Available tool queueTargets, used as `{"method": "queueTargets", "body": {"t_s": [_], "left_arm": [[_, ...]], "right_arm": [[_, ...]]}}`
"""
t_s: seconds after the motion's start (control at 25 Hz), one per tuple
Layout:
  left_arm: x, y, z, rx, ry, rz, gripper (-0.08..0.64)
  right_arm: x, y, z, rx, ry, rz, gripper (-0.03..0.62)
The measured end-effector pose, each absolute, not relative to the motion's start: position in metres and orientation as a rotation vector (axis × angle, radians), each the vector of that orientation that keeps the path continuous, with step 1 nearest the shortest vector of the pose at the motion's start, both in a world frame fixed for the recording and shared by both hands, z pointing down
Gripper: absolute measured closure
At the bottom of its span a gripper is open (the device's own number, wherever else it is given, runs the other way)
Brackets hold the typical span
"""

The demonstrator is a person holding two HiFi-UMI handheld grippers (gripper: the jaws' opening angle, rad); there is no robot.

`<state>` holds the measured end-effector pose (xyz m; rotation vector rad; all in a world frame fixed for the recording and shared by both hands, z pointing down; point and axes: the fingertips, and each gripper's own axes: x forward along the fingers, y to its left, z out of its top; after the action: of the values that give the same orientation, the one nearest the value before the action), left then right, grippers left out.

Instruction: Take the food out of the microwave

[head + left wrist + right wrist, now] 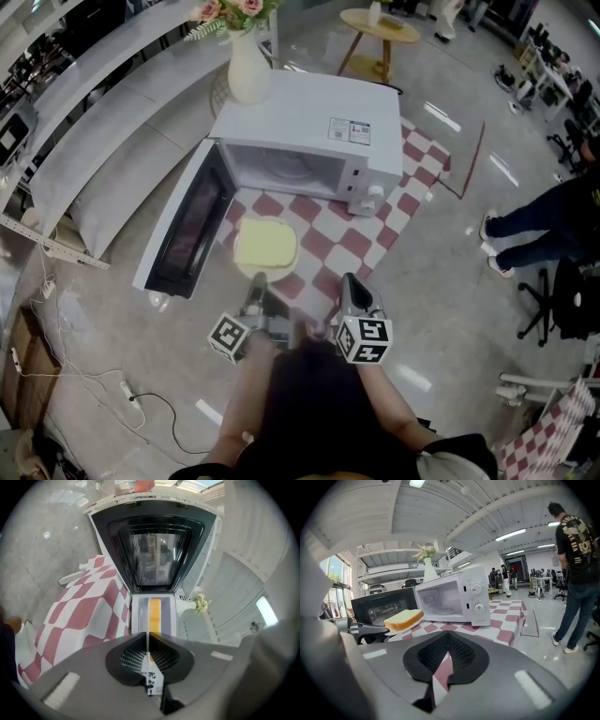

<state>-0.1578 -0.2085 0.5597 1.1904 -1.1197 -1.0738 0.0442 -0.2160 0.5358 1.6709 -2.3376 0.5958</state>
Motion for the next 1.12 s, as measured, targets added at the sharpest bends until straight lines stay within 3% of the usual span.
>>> {"method": "queueTargets", "body": {"t_s": [1.12], "left_arm": [[-0.163,-0.171,0.495,1.225,-1.138,-1.155,0.535]], "right_arm": [[0.061,-0.172,0.460,1.813,-2.385,0.501,0.591]]}}
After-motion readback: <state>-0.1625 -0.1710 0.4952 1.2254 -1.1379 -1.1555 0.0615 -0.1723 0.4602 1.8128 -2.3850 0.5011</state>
